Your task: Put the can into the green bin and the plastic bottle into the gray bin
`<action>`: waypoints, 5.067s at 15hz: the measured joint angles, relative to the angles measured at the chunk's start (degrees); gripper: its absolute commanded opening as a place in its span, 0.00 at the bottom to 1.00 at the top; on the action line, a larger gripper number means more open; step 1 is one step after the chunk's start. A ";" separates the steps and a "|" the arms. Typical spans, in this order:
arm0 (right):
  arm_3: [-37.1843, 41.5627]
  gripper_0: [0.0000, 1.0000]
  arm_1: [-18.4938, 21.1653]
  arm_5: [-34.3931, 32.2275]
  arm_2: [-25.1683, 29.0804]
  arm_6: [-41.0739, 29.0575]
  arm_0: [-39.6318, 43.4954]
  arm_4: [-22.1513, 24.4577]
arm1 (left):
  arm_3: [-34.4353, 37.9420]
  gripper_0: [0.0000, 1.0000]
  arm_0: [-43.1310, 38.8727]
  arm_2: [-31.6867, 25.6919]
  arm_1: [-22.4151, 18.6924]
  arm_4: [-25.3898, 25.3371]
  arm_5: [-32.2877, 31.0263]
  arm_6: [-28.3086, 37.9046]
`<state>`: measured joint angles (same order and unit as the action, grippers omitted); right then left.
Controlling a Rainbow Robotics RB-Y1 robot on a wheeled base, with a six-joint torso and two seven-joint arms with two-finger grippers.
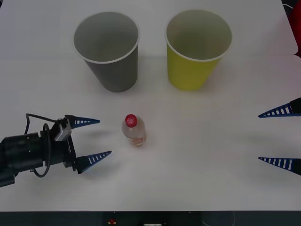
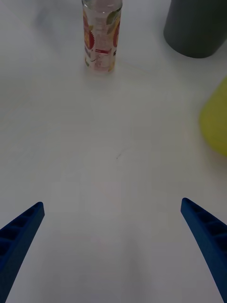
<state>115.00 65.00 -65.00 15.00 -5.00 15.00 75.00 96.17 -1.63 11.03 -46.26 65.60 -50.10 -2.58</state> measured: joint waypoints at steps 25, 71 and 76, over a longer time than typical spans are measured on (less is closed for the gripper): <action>0.00 1.00 0.00 0.00 0.00 0.00 0.00 0.00 | -10.49 0.00 12.13 12.40 11.63 -0.47 8.88 -0.38; 0.00 1.00 0.00 0.00 0.00 0.00 0.00 0.00 | -5.68 0.00 55.64 5.97 -19.22 20.20 -19.54 69.30; 0.00 1.00 0.00 0.00 0.00 0.00 0.00 0.00 | -16.65 0.00 63.82 12.29 -12.67 24.04 -18.30 67.55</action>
<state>115.00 65.00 -65.00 15.00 -5.00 15.00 75.00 79.53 62.19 23.33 -58.93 89.65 -68.40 64.97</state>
